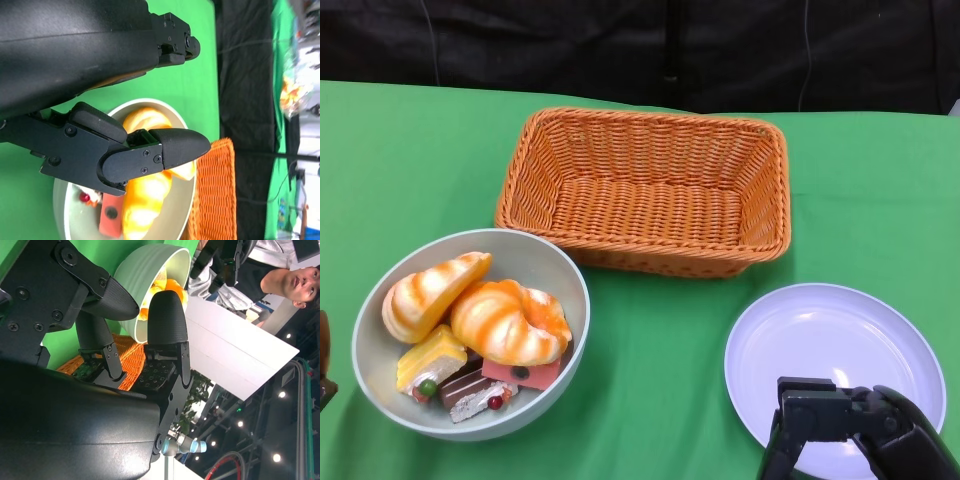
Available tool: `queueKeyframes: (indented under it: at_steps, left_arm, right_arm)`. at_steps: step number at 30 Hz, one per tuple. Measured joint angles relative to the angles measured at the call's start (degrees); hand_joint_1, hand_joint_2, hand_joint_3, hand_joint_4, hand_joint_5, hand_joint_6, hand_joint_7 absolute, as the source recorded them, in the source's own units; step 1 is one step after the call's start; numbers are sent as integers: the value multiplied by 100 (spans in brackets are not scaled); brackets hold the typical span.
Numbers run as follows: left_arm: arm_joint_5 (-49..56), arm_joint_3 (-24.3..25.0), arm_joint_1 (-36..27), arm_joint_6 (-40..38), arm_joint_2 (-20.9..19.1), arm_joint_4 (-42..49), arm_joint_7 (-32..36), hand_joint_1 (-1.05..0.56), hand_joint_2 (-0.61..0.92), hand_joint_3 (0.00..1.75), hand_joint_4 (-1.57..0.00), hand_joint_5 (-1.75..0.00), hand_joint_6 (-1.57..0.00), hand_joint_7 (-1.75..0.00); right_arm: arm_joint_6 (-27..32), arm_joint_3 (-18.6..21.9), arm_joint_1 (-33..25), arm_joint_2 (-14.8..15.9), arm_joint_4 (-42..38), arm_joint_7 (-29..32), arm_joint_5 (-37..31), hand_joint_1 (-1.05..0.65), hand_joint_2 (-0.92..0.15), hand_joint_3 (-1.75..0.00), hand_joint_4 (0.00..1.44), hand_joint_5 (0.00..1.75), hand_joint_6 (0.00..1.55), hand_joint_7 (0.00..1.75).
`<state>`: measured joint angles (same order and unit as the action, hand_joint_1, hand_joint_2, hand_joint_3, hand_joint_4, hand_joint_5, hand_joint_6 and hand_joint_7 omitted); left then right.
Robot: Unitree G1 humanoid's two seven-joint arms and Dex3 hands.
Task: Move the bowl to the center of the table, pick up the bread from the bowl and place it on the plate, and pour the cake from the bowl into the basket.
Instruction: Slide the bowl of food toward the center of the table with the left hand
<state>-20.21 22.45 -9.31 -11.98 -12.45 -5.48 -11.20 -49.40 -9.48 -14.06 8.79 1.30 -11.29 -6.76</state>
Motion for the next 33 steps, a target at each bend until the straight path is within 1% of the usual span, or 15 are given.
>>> queueKeyframes:
  at_steps: [3, 13, 18, 24, 28, 33]
  left_arm:
    - [-162, 34, 134, -217, -129, 205, -188, -70, 92, 76, -1, -1, -1, -1]
    - [-1058, 116, 545, -1098, -536, 1074, -1266, -72, 92, 76, 0, 0, 0, 0]
    - [-1149, 97, 620, -1246, -661, 1340, -1591, -73, 92, 77, 0, 0, 0, 0]
    - [-1071, -175, 654, -1318, -942, 1511, -2022, -74, 92, 76, -1, -1, -1, 0]
    - [-1066, -223, 666, -1328, -997, 1511, -2103, -74, 92, 74, 0, 0, -1, 0]
    - [-1055, -344, 665, -1327, -1096, 1510, -2271, -75, 92, 75, 0, 0, 0, 0]
  right_arm:
    - [2, 1, -3, 13, 2, -1, 0, -18, -12, -159, 85, 149, 86, 126]
    - [4, 3, -23, 21, 33, -1, 7, -18, -12, -159, 85, 148, 86, 126]
    - [14, 4, -36, 27, 104, -3, 9, -19, -11, -160, 85, 148, 86, 126]
    - [29, 9, -83, 57, 153, -5, 39, -17, -13, -157, 85, 148, 87, 126]
    - [29, 10, -85, 65, 153, -5, 40, -18, -15, -154, 85, 147, 87, 126]
    - [36, 9, -85, 76, 153, -5, 40, -18, -13, -157, 85, 148, 87, 126]
